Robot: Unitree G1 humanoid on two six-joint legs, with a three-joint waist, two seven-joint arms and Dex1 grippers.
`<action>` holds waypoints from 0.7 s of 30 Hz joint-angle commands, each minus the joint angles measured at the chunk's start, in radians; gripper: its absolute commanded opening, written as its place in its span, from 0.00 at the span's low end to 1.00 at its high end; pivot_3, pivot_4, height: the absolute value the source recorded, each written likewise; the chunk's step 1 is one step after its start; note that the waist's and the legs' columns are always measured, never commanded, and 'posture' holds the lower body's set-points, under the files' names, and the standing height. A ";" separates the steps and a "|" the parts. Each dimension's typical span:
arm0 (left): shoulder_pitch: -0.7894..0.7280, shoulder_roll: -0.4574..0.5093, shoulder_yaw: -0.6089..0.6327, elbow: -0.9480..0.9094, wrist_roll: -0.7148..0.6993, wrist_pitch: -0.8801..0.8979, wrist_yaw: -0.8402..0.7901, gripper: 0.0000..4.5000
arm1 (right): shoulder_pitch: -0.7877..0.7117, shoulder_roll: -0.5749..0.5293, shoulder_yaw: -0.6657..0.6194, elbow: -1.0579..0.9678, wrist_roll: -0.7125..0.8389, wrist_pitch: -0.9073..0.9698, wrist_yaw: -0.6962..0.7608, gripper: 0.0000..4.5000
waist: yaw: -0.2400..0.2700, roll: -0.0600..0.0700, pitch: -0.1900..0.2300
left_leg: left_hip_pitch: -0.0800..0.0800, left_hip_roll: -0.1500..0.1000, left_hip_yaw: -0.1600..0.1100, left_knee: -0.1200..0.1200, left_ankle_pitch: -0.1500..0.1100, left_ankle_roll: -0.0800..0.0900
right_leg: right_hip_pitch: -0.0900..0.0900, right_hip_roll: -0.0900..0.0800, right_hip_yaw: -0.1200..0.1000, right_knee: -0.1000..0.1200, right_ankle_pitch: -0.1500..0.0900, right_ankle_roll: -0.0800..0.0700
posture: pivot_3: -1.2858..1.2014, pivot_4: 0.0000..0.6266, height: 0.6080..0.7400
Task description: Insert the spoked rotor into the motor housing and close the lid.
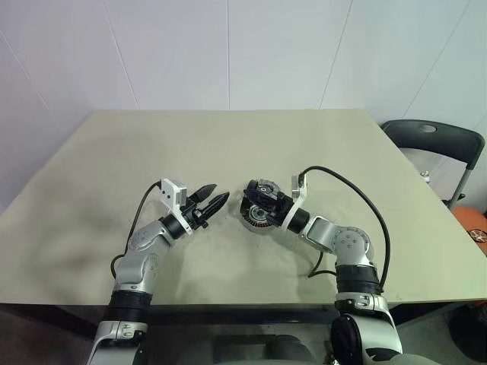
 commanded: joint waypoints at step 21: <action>-0.018 0.006 -0.001 -0.019 0.011 -0.004 0.003 0.60 | -0.028 -0.069 0.023 0.062 -0.049 -0.024 0.060 0.43 | 0.000 0.000 0.000 | 0.000 0.000 0.000 0.000 0.000 0.000 | 0.000 0.000 0.000 -0.001 0.000 0.000 | 0.52 0.00 1.00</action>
